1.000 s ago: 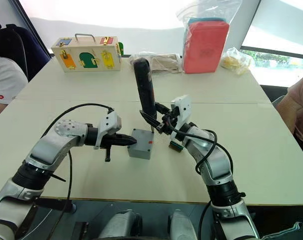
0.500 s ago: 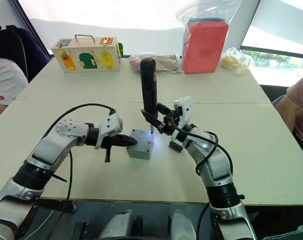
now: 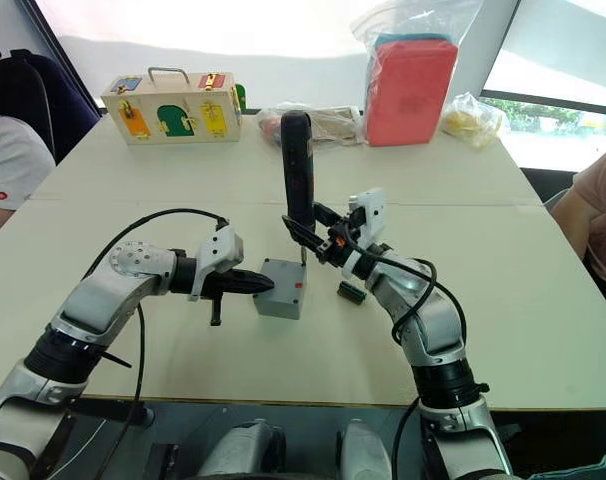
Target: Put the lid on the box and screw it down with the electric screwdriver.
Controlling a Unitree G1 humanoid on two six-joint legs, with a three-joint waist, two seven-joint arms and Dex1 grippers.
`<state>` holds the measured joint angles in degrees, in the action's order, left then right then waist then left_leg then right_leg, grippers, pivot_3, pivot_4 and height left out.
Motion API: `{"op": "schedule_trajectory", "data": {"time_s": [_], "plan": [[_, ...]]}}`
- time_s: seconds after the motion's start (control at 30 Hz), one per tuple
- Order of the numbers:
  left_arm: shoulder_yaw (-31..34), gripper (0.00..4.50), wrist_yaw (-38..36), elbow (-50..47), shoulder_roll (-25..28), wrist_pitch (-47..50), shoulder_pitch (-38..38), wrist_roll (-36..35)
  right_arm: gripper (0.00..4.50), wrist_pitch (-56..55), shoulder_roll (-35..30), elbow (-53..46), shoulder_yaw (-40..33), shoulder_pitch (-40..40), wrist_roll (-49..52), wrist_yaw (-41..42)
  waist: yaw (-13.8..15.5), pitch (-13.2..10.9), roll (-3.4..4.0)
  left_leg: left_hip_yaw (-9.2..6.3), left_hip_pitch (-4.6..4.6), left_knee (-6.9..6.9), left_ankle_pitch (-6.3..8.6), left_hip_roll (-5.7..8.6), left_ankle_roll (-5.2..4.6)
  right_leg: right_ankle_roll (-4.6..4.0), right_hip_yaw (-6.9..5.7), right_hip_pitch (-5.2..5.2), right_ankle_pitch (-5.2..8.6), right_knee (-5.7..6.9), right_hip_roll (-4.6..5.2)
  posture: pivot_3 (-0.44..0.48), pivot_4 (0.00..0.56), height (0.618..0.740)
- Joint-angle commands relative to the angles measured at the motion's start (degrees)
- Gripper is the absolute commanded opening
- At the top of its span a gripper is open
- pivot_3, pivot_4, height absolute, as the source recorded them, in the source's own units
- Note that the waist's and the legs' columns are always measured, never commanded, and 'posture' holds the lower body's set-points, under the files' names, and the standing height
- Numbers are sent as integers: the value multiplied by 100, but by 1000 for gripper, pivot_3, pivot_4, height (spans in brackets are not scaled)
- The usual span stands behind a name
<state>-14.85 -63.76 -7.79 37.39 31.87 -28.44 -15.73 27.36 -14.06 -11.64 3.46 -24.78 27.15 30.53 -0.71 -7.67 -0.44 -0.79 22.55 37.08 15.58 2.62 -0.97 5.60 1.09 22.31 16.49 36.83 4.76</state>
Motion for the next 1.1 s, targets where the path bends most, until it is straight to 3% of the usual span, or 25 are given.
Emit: {"op": "schedule_trajectory", "data": {"time_s": [0.03,0.1,0.23,0.37,0.47,0.57,0.63,0.73,0.83,1.1], "plan": [[38,0,1,58,115,306,230,-78,1752,536,-224,-615,-633,-983,538,-285,-9,-28,28,1,5,1,0,0,0,0,1,4,0,1,0,0,150,738],[154,0,19,9,94,441,247,-226,1752,852,-347,-707,-824,-1289,786,-374,-5,-35,34,7,37,4,-2,1,3,2,1,41,-2,9,4,0,150,738],[1175,0,260,483,-231,718,-172,-1013,1752,2296,-686,118,-2013,-2640,2266,-953,-6,-74,38,6,91,6,-14,0,19,4,-3,111,-3,34,-1,0,150,738],[1576,0,265,248,-279,1108,-343,-1551,1752,3607,-1559,859,-2192,-2774,2277,-1179,4,-96,10,-4,93,5,-17,-2,24,3,-17,106,-3,29,-3,0,150,738],[1477,0,-97,-50,128,1230,-141,-1633,1752,4559,-2501,1222,-1903,-2664,2102,-1037,5,-108,2,5,99,9,-11,4,13,3,-17,96,-3,8,15,0,150,738],[1124,0,-405,-534,525,1107,49,-1549,1752,5908,-3004,1586,-1652,-2703,1898,-1249,-30,-143,49,24,111,6,-4,10,1,3,-14,112,-3,1,29,0,150,738],[886,0,-489,-862,646,1001,57,-1470,1752,6475,-3363,1959,-1442,-2582,2267,-1316,-31,-146,50,30,153,7,-7,9,5,4,-13,160,-4,14,28,0,150,738],[739,0,-534,-1056,651,925,79,-1474,1752,6514,-3860,2462,-1031,-2430,3134,-1386,-33,-152,49,30,197,8,-40,8,57,4,-15,212,-4,27,23,0,150,738],[610,0,-485,-1168,532,793,160,-1473,1752,6514,-4167,2965,-544,-2420,3805,-1701,-42,-159,47,37,195,11,-37,6,47,5,-11,212,-5,32,17,0,150,738],[516,0,-258,-1508,521,822,427,-1474,1752,6514,-4075,3630,-262,-2447,4133,-2676,-10,-174,31,43,194,60,-25,-1,2,10,-11,189,-8,42,9,0,150,738]]}}
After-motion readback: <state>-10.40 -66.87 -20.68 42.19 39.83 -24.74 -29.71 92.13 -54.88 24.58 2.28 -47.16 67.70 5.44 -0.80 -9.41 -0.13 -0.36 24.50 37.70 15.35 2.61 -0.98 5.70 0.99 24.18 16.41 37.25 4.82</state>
